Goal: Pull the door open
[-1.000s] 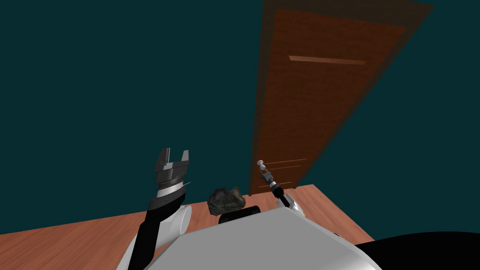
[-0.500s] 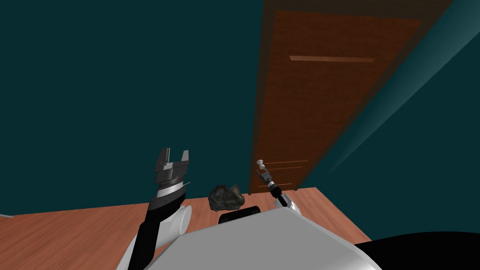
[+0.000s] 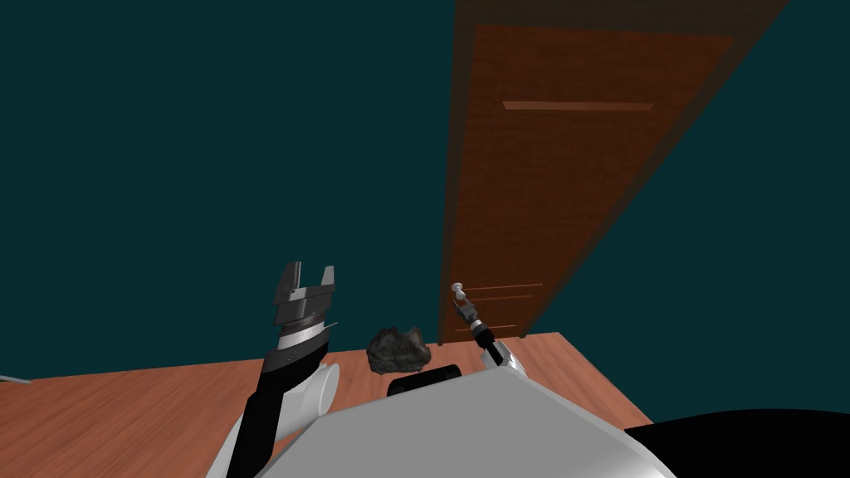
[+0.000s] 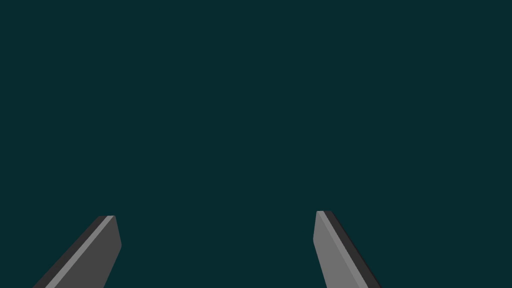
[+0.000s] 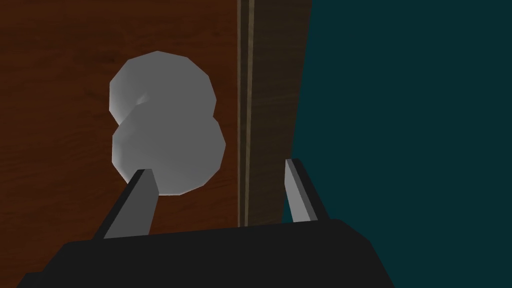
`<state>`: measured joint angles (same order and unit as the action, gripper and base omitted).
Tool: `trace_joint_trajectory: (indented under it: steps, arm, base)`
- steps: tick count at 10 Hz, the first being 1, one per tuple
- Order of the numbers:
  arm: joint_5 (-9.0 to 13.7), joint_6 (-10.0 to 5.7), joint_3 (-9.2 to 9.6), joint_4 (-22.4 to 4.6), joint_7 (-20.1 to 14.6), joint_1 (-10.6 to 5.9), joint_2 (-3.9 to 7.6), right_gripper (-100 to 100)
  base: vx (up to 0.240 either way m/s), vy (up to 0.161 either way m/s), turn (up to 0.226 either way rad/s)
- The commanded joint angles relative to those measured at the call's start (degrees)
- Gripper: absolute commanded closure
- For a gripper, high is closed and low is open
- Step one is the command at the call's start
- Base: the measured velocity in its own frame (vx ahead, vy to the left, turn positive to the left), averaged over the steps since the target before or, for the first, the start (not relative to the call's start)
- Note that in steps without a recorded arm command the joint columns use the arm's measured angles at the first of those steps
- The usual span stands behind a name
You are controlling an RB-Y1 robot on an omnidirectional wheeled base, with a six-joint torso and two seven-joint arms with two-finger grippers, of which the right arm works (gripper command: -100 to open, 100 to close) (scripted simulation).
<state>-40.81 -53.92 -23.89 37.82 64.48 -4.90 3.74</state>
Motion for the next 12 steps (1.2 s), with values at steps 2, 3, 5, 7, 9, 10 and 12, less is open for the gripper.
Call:
trace_joint_trajectory:
  steps: [2, 3, 5, 7, 9, 10, 12]
  arm:
    - [-1.29, 1.12, -1.29, 2.22, -0.38, -0.21, -0.71, -100]
    - [-2.5, 1.33, -2.34, 2.48, -0.21, -0.57, -1.68, -100]
    - [-3.65, 1.53, -3.34, 2.73, -0.06, -0.92, -2.63, -100]
    - [-5.65, 1.88, -5.08, 3.17, 0.21, -1.52, -4.42, -100]
    - [-7.06, 2.13, -6.31, 3.47, 0.4, -1.94, -5.81, -100]
    - [-7.06, 2.13, -6.31, 3.12, 0.4, -1.94, -5.81, -100]
    - [-7.31, 1.79, -5.93, 2.82, 0.48, -0.66, -6.4, 100]
  base:
    - [0.01, -0.009, -0.01]
    - [0.01, -0.04, -0.011]
    - [0.005, -0.035, -0.016]
    - [0.012, -0.04, -0.042]
    - [0.017, -0.042, -0.046]
    - [-0.002, -0.01, 0.008]
    - [-0.026, 0.009, -0.007]
